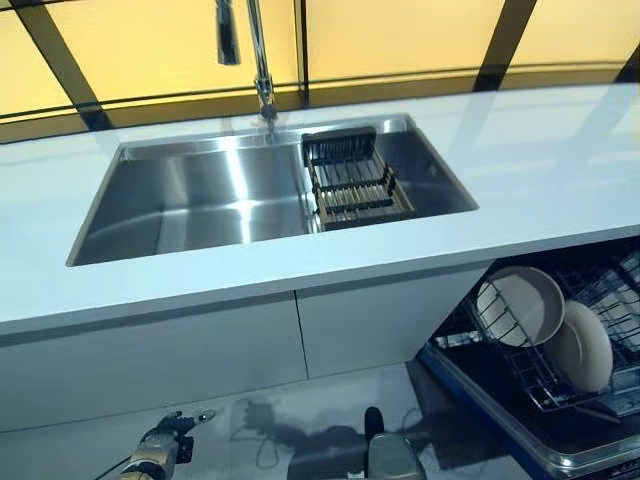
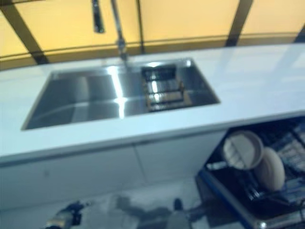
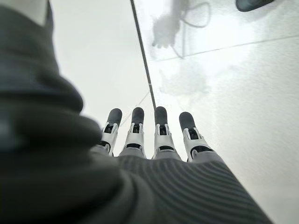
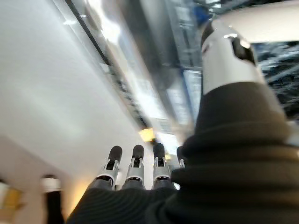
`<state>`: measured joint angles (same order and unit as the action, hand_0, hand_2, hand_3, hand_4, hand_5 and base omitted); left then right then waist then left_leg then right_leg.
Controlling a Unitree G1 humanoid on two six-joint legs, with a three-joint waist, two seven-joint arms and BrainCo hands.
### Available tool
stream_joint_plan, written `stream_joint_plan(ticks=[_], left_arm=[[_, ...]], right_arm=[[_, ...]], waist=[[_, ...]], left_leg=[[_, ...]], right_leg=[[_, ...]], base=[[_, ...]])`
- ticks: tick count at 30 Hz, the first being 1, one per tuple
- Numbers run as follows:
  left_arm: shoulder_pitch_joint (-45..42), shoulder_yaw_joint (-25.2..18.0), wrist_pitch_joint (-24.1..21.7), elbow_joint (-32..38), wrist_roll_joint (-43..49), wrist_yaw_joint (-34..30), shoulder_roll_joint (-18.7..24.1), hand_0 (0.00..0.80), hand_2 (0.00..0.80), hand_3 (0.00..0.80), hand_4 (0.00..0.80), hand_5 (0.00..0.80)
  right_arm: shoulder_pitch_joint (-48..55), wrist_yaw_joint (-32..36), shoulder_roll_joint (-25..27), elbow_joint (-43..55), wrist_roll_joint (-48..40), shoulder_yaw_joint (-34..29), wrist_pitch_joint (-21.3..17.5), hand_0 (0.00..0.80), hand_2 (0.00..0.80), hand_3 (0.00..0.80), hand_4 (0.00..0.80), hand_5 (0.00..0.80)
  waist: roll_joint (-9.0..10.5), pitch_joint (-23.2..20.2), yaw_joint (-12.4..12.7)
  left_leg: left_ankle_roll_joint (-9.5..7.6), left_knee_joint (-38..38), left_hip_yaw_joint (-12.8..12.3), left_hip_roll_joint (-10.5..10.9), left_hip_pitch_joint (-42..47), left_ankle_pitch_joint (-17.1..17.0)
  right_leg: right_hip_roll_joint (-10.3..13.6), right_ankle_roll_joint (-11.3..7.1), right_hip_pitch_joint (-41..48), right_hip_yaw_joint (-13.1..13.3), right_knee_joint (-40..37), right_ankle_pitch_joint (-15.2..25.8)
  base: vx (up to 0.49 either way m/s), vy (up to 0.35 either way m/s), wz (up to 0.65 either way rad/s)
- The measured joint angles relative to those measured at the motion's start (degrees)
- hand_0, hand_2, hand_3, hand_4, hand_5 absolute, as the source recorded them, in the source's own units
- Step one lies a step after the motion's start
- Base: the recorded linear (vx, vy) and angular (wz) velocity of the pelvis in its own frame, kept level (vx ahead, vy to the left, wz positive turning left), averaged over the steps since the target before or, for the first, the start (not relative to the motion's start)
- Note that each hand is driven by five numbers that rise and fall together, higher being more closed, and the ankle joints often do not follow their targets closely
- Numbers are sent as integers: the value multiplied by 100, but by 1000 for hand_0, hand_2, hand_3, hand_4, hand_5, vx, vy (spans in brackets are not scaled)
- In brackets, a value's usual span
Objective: Take plates into dishwasher
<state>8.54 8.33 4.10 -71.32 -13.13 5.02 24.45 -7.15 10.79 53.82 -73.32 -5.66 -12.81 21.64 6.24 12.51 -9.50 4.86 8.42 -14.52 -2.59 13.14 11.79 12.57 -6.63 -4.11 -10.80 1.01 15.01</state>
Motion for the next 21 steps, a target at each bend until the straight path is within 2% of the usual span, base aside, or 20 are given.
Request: stream_joint_plan(ticks=[1,2,3,4,5,6,7,8,9,10,11,12,13,14,15,16,18,21], left_arm=[[-32,-4,1,-13,-1,-3,62,0,0,0,0,0],[-17,-5,4,-4,-2,-12,104,0,0,0,0,0],[12,-31,11,28,-2,-43,125,0,0,0,0,0],[13,-62,17,29,0,-61,146,0,0,0,0,0],[39,-82,36,47,8,-106,215,0,0,0,0,0],[-5,-106,55,40,10,-128,266,0,0,0,0,0],[-64,-140,98,-15,16,-135,277,0,0,0,0,0],[-75,-267,100,-83,50,-138,262,0,0,0,0,0],[-124,-287,103,-119,66,-143,262,0,0,0,0,0],[-258,-339,113,-193,110,-151,299,0,0,0,0,0],[-399,-440,100,-202,110,-150,362,0,0,0,0,0],[-463,-520,97,-204,110,-147,384,0,0,0,0,0],[-573,-628,96,-204,105,-143,336,0,0,0,0,0],[-589,-630,101,-197,102,-147,209,0,0,0,0,0],[-588,-630,101,-155,103,-177,42,0,0,0,0,0],[-580,-620,73,-86,106,-204,-45,0,0,0,0,0],[-574,-601,-24,-60,107,-238,-145,0,0,0,0,0],[-548,-476,-98,7,109,-242,-139,0,0,0,0,0]], right_arm=[[-12,-17,-211,-26,-3,20,-6,0,0,0,0,0],[1,-27,-356,-38,-7,13,-1,0,0,0,0,0],[232,-42,-529,-138,-10,-2,37,0,0,0,0,0],[337,-65,-639,-189,-14,-2,84,0,0,0,0,0],[510,-140,-824,-218,-69,-3,132,0,0,0,0,0],[514,-190,-902,-197,-124,-11,116,0,0,0,0,0],[514,-232,-928,-192,-198,-41,104,0,0,0,0,0],[510,-351,-951,-184,-250,-56,72,0,0,0,0,0],[525,-415,-974,-185,-298,-65,60,0,0,0,0,0],[506,-515,-1057,-175,-427,-83,41,0,0,0,0,0],[484,-685,-1214,-171,-561,-75,-1,0,0,0,0,0],[429,-763,-1308,-176,-631,-74,-15,0,0,0,0,0],[266,-890,-1414,-173,-791,-58,-17,0,0,0,0,0],[218,-978,-1424,-160,-871,-50,-26,0,0,0,0,0],[287,-1061,-1451,-128,-954,-49,-52,0,0,0,0,0],[312,-1116,-1484,-145,-1004,-47,-48,0,0,0,0,0],[384,-1221,-1496,-135,-1212,-47,-98,0,0,0,0,0],[471,-1384,-1501,-166,-1311,-58,-145,0,0,0,0,0]], waist=[[7,16,39],[-88,59,70],[-195,50,69],[-272,29,78],[-337,12,130],[-377,-1,188],[-449,-7,283],[-533,-19,317],[-573,-21,358],[-554,-46,488],[-425,-123,649],[-395,-147,714],[-409,-163,816],[-527,-153,867],[-639,-187,855],[-661,-202,872],[-653,-225,875],[-553,-336,859]], left_leg=[[-89,-3,-211,-62,-44,6],[-176,-50,-292,-170,-140,-70],[-188,-186,-282,-335,-220,-229],[-171,-315,-288,-428,-267,-375],[-128,-552,-350,-541,-323,-628],[-103,-681,-411,-580,-335,-761],[-78,-711,-443,-653,-409,-842],[-41,-690,-401,-727,-529,-867],[10,-689,-359,-764,-564,-902],[84,-672,-267,-788,-593,-943],[168,-620,-303,-804,-645,-958],[181,-566,-308,-814,-710,-957],[197,-490,-248,-905,-883,-965],[253,-499,-175,-1033,-1001,-1039],[198,-533,-107,-1143,-1083,-1195],[107,-575,-108,-1137,-1082,-1261],[93,-670,-107,-1075,-1183,-1266],[75,-784,-87,-1044,-1421,-1295]], right_leg=[[-79,-242,-206,-159,-59,591],[-148,-197,-392,-68,138,727],[-267,-499,-643,-60,865,283],[-336,-547,-773,-57,1403,-46],[-329,-320,-917,-40,2359,-660],[-270,-221,-902,-10,2740,-1047],[-206,-226,-723,52,2737,-1218],[-164,-299,-465,236,2548,-1376],[-125,-321,-215,290,2241,-1397],[-35,-294,359,324,1341,-1319],[-24,-309,678,196,663,-1329],[-78,-321,759,144,414,-1353],[-222,-256,806,101,15,-1442],[-375,-132,789,89,-108,-1460],[-494,-48,776,76,-139,-1465],[-522,13,771,73,-147,-1451],[-613,88,706,18,-202,-1455],[-602,164,319,31,-64,-1406]], base=[[-502,-45,-77],[-603,-144,-51],[-317,-149,-5],[-344,-215,12],[-326,-274,-4],[-375,-348,-18],[-280,-361,-31],[-196,-285,-22],[-331,-454,-21],[-314,-429,-44],[-281,-403,-53],[-152,-232,-65],[-184,-216,-35],[-240,-252,0],[-267,-230,27],[-232,-160,29],[-171,-82,11],[-107,-51,3]])
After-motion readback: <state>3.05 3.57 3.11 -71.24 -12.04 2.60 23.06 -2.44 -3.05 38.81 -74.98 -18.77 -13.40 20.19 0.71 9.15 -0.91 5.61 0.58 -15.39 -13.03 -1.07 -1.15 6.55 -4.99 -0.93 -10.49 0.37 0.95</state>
